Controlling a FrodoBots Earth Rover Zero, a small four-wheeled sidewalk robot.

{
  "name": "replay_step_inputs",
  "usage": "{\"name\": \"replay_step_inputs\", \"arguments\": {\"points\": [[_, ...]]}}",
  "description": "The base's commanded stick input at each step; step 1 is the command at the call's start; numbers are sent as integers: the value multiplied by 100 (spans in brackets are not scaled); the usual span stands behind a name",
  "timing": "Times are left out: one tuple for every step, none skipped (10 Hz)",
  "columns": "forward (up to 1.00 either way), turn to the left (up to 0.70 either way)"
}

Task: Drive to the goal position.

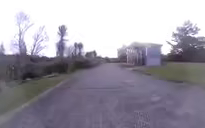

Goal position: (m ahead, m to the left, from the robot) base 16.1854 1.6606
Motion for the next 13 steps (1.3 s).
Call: {"name": "replay_step_inputs", "arguments": {"points": [[85, 0], [85, 0], [85, 0], [85, 0], [85, 0], [85, 0], [85, -7], [85, -17], [85, -34], [85, -34], [85, -34], [85, -34], [85, -34]]}}
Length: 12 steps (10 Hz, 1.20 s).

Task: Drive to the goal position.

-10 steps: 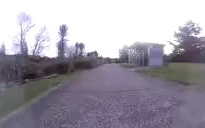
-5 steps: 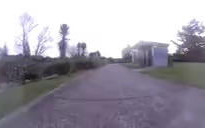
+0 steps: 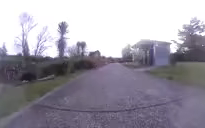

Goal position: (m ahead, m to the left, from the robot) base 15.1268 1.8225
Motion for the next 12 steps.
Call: {"name": "replay_step_inputs", "arguments": {"points": [[85, -34], [85, -30], [85, -23], [85, -16], [85, -14], [85, -23], [85, -33], [85, -34], [85, -34], [85, -34], [85, -22], [85, -11]]}}
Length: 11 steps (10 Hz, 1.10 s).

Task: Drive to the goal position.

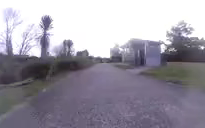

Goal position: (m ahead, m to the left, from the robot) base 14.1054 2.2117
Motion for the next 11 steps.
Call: {"name": "replay_step_inputs", "arguments": {"points": [[85, 0], [85, 0], [85, 0], [85, 0], [85, -2], [85, -4], [85, -34], [85, -34], [85, -34], [85, 0], [85, 0]]}}
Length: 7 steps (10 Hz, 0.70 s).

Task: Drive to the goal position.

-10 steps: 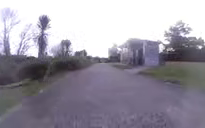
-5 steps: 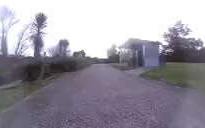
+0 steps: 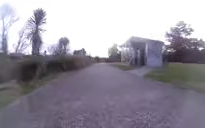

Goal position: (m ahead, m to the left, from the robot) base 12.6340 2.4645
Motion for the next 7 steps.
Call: {"name": "replay_step_inputs", "arguments": {"points": [[85, 0], [85, 0], [85, 0], [85, 0], [85, 0], [85, 0], [85, 0]]}}
